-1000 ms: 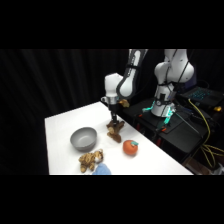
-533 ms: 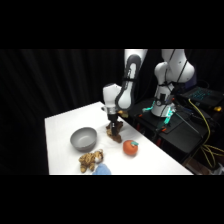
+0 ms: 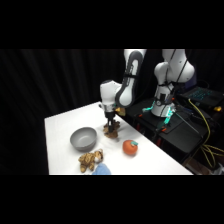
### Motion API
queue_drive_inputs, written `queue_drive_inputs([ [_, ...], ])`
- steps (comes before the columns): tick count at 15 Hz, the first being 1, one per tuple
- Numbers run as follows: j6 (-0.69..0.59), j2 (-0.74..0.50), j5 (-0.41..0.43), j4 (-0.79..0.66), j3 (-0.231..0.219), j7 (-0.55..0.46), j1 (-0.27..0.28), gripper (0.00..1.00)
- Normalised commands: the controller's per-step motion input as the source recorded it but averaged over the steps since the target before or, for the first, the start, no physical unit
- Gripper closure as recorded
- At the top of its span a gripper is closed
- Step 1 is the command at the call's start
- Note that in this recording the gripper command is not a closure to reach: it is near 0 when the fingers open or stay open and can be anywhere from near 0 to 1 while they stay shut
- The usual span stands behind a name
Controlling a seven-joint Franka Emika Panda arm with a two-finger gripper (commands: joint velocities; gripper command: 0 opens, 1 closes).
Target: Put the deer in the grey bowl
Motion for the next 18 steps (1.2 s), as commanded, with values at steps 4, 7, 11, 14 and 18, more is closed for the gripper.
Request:
queue_drive_inputs([
  [4,-0.75,-0.77,-0.705,0.02,-0.302,0.42,0.179,0.55],
  [7,-0.73,-0.36,-0.345,0.37,0.078,0.09,-0.045,0.51],
  [11,-0.26,0.25,0.011,0.56,0.187,-0.18,-0.054,0.52],
  [14,0.04,0.53,-0.041,0.63,0.118,-0.13,-0.022,0.52],
  [18,0.19,0.55,-0.073,0.57,0.020,-0.12,-0.027,0.52],
])
